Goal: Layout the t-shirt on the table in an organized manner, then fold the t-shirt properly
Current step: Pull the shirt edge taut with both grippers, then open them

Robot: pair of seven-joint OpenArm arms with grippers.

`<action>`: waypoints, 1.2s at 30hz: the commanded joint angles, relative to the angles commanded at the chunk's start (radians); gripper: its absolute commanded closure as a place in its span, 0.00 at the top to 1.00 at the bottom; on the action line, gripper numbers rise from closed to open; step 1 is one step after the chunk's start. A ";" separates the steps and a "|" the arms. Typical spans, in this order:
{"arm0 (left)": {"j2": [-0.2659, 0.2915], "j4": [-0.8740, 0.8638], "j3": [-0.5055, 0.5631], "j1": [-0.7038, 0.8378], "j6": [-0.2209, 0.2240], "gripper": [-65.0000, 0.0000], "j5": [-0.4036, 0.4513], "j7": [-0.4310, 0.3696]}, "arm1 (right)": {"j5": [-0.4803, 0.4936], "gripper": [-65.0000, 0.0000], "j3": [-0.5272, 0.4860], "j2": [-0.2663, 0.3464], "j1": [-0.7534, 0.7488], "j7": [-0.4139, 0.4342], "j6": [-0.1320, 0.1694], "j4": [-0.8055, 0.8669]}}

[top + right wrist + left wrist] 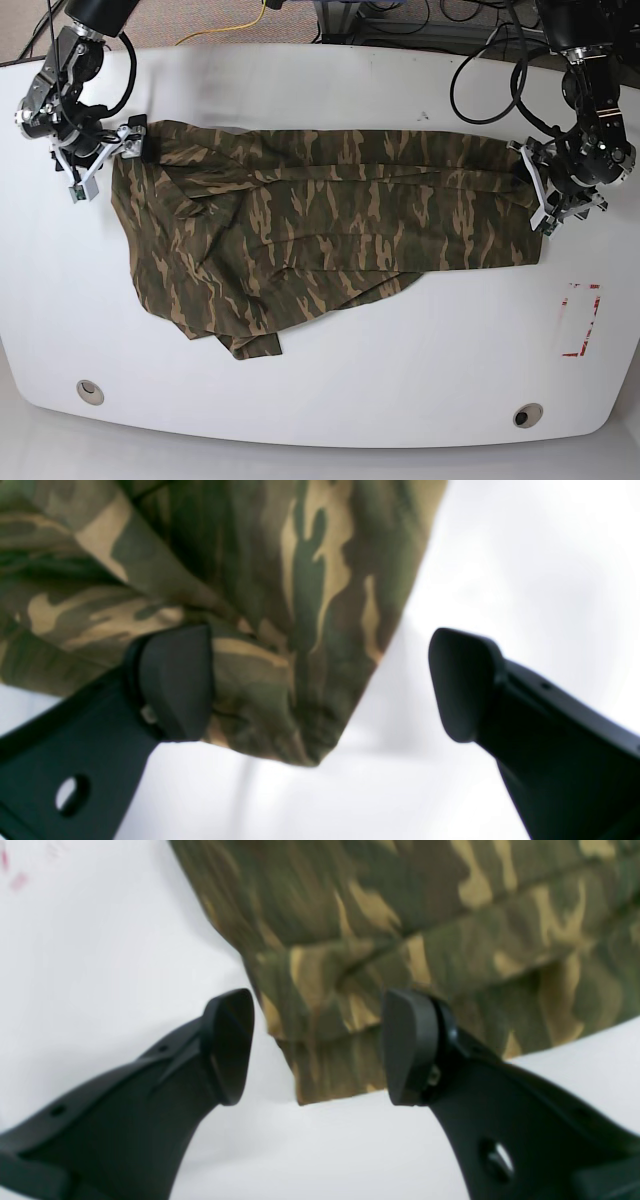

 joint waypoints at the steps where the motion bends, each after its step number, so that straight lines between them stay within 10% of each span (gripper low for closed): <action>1: 0.000 0.000 0.000 0.005 0.000 0.58 -0.002 -0.002 | 0.000 1.00 0.000 0.000 0.006 0.000 0.000 -0.006; 27: 0.002 -0.222 0.002 0.031 0.000 0.58 0.002 -0.147 | -0.011 1.00 0.002 0.023 0.081 -0.011 0.000 0.017; 36: 0.002 -0.222 0.048 0.031 0.000 0.58 0.002 -0.153 | -0.009 1.00 -0.008 0.049 0.121 0.112 0.000 -0.141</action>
